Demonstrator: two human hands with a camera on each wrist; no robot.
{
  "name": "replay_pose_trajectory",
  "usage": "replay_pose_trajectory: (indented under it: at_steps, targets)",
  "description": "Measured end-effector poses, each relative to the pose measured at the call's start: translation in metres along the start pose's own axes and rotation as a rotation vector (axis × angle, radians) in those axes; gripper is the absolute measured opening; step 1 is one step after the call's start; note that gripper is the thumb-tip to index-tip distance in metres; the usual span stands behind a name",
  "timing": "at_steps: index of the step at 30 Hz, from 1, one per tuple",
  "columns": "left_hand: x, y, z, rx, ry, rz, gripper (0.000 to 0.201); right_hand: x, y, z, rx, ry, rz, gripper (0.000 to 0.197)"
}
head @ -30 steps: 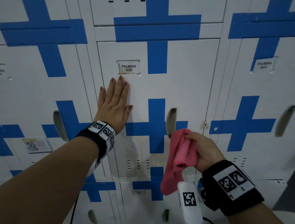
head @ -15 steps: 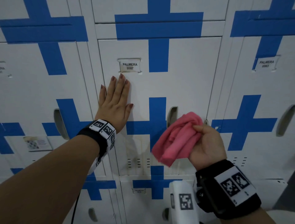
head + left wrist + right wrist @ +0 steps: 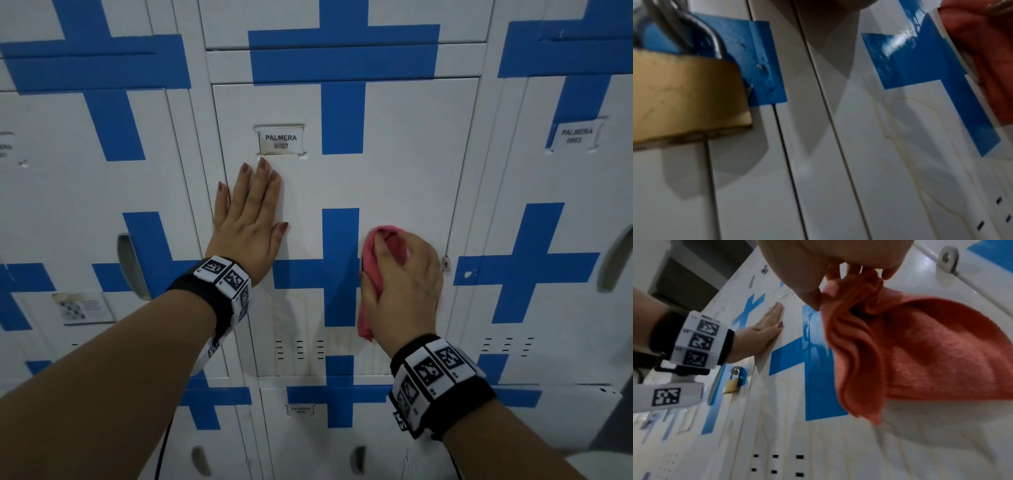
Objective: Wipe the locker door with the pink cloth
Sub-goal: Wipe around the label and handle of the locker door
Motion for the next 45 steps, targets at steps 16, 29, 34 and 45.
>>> replay_pose_trajectory:
  at_steps: [16,29,34,45]
  targets:
    - [0.000,0.001,-0.002,-0.008,0.001,-0.004,0.066,0.000,0.001,-0.014,-0.118,0.190,-0.058,0.066]
    - [-0.001,0.001,-0.002,-0.031,-0.005,-0.012,0.066,0.002,0.006,-0.016,-0.219,0.378,-0.032,0.064]
    - [-0.001,0.001,-0.002,-0.030,0.003,-0.009,0.066,-0.006,0.000,-0.020,-0.233,0.436,-0.023,0.066]
    - [-0.001,0.001,-0.002,-0.025,0.009,-0.002,0.065,-0.012,-0.010,-0.010,-0.266,0.495,0.044,0.072]
Point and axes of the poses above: each hand's wrist, its own x-axis towards the middle knuckle, its own z-axis out of the back of the hand, y = z × x, the point moved 2 cm from there along x, towards the middle knuckle, and after that the axes turned 2 degrees about x, right-handed, at the moved point
